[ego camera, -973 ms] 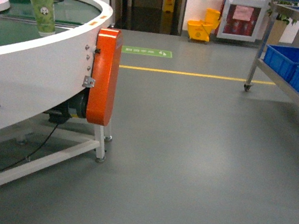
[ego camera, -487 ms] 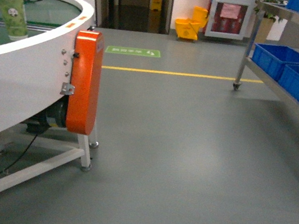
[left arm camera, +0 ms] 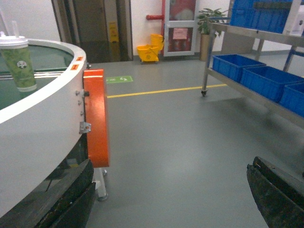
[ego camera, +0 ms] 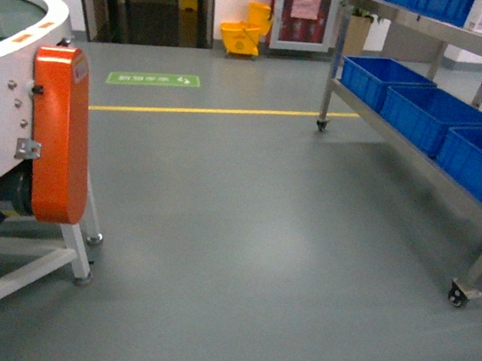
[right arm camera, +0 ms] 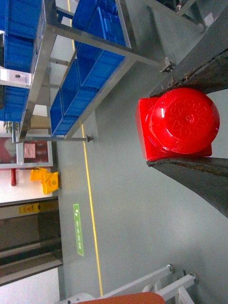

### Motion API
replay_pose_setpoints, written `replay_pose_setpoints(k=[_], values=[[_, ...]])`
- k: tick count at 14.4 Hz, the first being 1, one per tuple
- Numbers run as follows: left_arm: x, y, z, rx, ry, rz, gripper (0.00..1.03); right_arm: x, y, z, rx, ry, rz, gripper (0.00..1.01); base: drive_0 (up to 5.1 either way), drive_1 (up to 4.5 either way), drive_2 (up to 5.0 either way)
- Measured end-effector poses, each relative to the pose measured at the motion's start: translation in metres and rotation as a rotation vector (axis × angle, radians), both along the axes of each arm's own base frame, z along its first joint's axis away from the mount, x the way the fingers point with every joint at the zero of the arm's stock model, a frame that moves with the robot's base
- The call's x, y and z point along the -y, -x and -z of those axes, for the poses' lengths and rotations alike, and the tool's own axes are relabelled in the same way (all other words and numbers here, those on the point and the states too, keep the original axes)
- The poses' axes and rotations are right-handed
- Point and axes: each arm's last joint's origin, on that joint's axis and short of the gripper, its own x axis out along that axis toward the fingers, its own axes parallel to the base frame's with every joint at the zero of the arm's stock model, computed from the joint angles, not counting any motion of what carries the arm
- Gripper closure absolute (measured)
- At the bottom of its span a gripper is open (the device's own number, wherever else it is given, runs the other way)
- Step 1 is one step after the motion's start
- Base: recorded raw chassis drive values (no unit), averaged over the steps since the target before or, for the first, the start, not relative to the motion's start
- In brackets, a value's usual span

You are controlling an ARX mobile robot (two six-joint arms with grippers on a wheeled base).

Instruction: Pick red block from blue box to shelf

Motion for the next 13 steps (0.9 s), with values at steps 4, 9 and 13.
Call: replay_pose_setpoints(k=[4,9,13], values=[[0.0,0.0,0.0,0.0,0.0,0.0,0.05,0.0,0.0,0.0,0.0,0.0,0.0,0.73,-1.6,-1.58,-1.6],[0.0,0.0,0.0,0.0,0.0,0.0,0.05,0.0,0.0,0.0,0.0,0.0,0.0,0.73,-1.6,-1.62,-1.6],[0.0,0.0,0.0,0.0,0.0,0.0,0.05,0.0,0.0,0.0,0.0,0.0,0.0,0.73,-1.6,-1.6,-1.6]])
